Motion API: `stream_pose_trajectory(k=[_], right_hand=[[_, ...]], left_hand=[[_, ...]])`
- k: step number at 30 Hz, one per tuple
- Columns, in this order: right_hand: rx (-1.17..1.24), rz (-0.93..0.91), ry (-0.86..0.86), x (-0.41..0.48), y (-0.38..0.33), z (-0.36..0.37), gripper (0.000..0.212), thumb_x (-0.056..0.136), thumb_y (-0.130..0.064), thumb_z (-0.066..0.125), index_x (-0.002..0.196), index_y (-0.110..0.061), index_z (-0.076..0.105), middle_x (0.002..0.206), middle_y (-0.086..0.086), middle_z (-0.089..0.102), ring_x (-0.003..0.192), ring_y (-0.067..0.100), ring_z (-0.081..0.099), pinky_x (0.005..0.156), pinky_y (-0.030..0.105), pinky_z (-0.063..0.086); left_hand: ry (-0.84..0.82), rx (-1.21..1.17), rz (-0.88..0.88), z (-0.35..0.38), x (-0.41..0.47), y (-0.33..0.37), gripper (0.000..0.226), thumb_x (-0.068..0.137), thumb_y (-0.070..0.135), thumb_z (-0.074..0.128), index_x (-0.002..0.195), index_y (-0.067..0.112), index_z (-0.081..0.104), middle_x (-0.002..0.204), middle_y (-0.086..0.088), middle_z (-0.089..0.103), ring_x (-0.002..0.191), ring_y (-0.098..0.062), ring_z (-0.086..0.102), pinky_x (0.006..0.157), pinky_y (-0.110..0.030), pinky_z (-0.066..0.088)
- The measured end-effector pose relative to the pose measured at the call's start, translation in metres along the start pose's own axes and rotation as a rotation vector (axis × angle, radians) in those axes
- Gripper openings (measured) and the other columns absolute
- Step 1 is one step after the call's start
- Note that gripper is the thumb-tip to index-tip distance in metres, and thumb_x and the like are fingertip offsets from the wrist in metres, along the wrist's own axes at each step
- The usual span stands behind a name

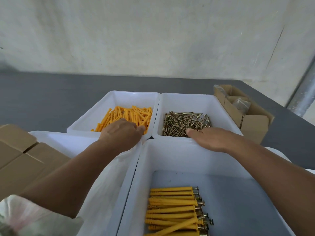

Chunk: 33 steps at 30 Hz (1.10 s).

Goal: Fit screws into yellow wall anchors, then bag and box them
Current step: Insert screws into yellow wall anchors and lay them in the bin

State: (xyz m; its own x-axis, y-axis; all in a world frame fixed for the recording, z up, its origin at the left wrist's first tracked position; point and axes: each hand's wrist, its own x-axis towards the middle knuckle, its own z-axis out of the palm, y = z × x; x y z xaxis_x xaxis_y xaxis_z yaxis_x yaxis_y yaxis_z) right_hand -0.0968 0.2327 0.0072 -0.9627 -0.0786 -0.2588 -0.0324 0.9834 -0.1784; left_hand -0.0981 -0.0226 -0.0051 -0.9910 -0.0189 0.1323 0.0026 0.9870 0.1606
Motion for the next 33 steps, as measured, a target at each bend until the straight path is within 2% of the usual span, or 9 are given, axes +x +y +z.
stream_pose_trajectory(k=[5,10,13,16,21,24,28,30,33], right_hand=[[0.001,0.024,0.007,0.004,0.003,0.002,0.076,0.095,-0.068,0.012,0.139,-0.021,0.05,0.149,0.004,0.045,0.134,0.027,0.042,0.101,0.041,0.034],[-0.022,0.015,0.065,0.006,0.005,0.006,0.058,0.094,-0.067,0.015,0.096,-0.025,0.055,0.121,0.004,0.06,0.099,0.022,0.05,0.083,0.037,0.04],[-0.023,0.011,0.068,0.005,0.005,0.006,0.055,0.094,-0.067,0.015,0.095,-0.027,0.053,0.122,0.004,0.06,0.098,0.022,0.05,0.085,0.038,0.042],[-0.015,0.016,0.051,0.005,0.005,0.005,0.064,0.094,-0.067,0.014,0.109,-0.025,0.06,0.129,0.003,0.057,0.108,0.023,0.052,0.086,0.038,0.04],[0.078,0.044,0.196,0.007,0.005,0.009,0.06,0.09,-0.068,0.031,0.066,-0.019,0.056,0.074,-0.003,0.059,0.069,0.014,0.055,0.057,0.029,0.034],[0.176,0.048,0.323,0.003,0.005,0.009,0.056,0.086,-0.062,0.049,0.054,-0.015,0.052,0.057,-0.002,0.052,0.057,0.016,0.053,0.05,0.027,0.03],[0.315,0.011,0.392,-0.001,0.007,0.004,0.03,0.082,-0.039,0.067,0.076,-0.01,0.075,0.079,0.006,0.071,0.076,0.019,0.065,0.06,0.031,0.05],[0.368,0.007,0.409,-0.003,0.01,0.001,0.015,0.082,-0.027,0.068,0.077,-0.016,0.077,0.084,0.0,0.073,0.077,0.012,0.064,0.054,0.023,0.045],[0.529,0.013,0.405,-0.001,0.015,-0.001,0.014,0.082,-0.018,0.068,0.072,-0.026,0.074,0.076,-0.011,0.069,0.07,0.005,0.06,0.05,0.02,0.04]], left_hand=[[0.1,-0.051,-0.056,0.0,-0.002,0.001,0.044,0.095,0.04,0.045,0.07,0.007,0.061,0.068,-0.004,0.053,0.061,-0.015,0.046,0.049,-0.027,0.029],[0.209,-0.169,-0.056,-0.002,-0.004,0.0,0.022,0.089,0.029,0.056,0.084,0.014,0.07,0.07,0.005,0.057,0.061,-0.007,0.045,0.049,-0.019,0.03],[0.265,-0.21,-0.054,-0.004,-0.005,0.0,0.023,0.087,0.022,0.059,0.106,0.017,0.071,0.072,0.012,0.054,0.061,-0.005,0.043,0.049,-0.013,0.025],[0.307,-0.254,-0.039,-0.003,-0.006,0.0,0.029,0.089,0.013,0.055,0.113,0.015,0.07,0.093,0.001,0.065,0.077,-0.01,0.048,0.053,-0.01,0.026],[0.436,-0.36,-0.024,-0.006,-0.006,0.002,0.021,0.094,0.018,0.055,0.106,0.013,0.072,0.1,-0.004,0.068,0.079,-0.017,0.055,0.066,-0.024,0.035],[0.524,-0.448,-0.02,-0.014,-0.007,0.006,0.02,0.094,0.023,0.057,0.107,0.018,0.071,0.1,0.0,0.068,0.076,-0.018,0.061,0.067,-0.025,0.041],[0.53,-0.666,-0.018,-0.023,-0.01,0.011,0.017,0.093,0.024,0.057,0.102,0.025,0.07,0.076,0.01,0.067,0.059,-0.005,0.059,0.062,-0.025,0.047],[0.505,-0.821,-0.04,-0.025,-0.01,0.013,0.012,0.092,0.023,0.058,0.095,0.027,0.069,0.069,0.011,0.066,0.055,-0.003,0.055,0.06,-0.024,0.046],[0.409,-1.149,-0.099,-0.031,-0.012,0.017,0.01,0.093,0.018,0.061,0.088,0.017,0.069,0.074,0.002,0.07,0.072,-0.016,0.066,0.066,-0.032,0.057]])
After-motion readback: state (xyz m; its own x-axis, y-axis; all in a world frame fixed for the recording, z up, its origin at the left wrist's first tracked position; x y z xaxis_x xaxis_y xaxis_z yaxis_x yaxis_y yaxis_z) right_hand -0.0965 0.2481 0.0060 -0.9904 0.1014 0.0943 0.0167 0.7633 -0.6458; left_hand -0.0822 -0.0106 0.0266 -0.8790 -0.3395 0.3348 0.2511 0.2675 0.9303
